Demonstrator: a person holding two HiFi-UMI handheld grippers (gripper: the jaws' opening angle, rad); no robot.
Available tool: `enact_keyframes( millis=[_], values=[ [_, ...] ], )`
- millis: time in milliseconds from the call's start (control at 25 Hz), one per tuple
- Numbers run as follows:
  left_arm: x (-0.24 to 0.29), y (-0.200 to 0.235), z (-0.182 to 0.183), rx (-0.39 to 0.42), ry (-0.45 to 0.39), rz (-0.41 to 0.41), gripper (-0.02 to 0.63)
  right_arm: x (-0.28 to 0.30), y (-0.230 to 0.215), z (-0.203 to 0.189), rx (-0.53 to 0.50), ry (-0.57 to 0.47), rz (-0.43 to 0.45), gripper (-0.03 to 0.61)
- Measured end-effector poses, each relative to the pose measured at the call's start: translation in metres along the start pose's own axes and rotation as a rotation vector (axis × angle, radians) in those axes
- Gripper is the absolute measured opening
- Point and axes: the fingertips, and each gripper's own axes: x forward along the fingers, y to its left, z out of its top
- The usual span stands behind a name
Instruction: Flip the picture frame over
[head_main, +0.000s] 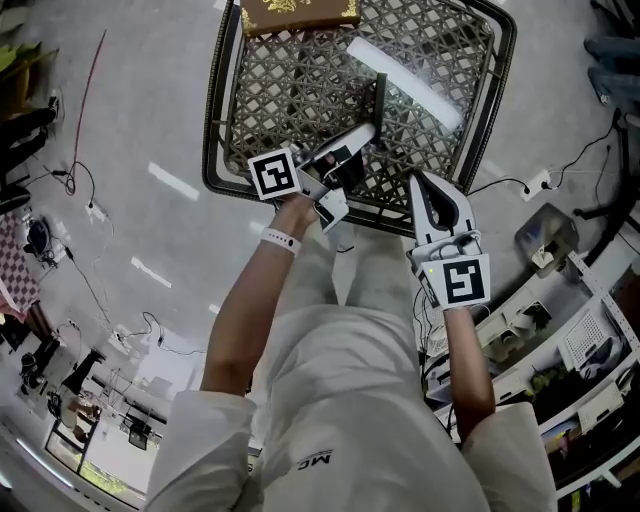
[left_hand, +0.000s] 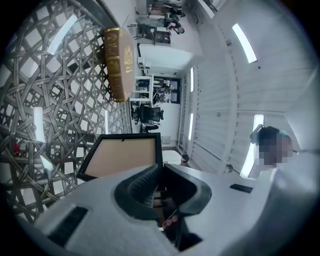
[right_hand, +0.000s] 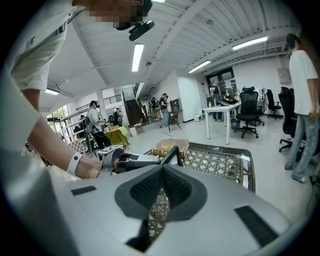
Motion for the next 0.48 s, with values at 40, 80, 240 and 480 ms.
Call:
enact_keyframes(
  millis=[40, 80, 240, 480],
  values=[
    [-0.0003, 0.0025, 0.0005, -0.013, -0.002, -0.009, 0.054, 0.0008, 0.0000, -0.0002, 0.001, 0.001, 0.000, 0.017],
    [-0.0005, 0.0052, 0.0014, -0.024, -0.004, -0.016, 0.054, 0.0020, -0.0003, -0.0005, 0.002, 0.001, 0.000, 0.017],
    [0.0009, 0.0092, 0.0051, -0.047, -0.017, -0.045, 0.054, 0.0053, -0.0020, -0.0011, 0.005, 0.004, -0.001, 0.017],
    [-0.0033, 0.0109, 0.0082, -0.044, -0.011, -0.049, 0.054, 0.0100, 0.0002, -0.0033, 0.005, 0.009, 0.004, 0.017]
  ],
)
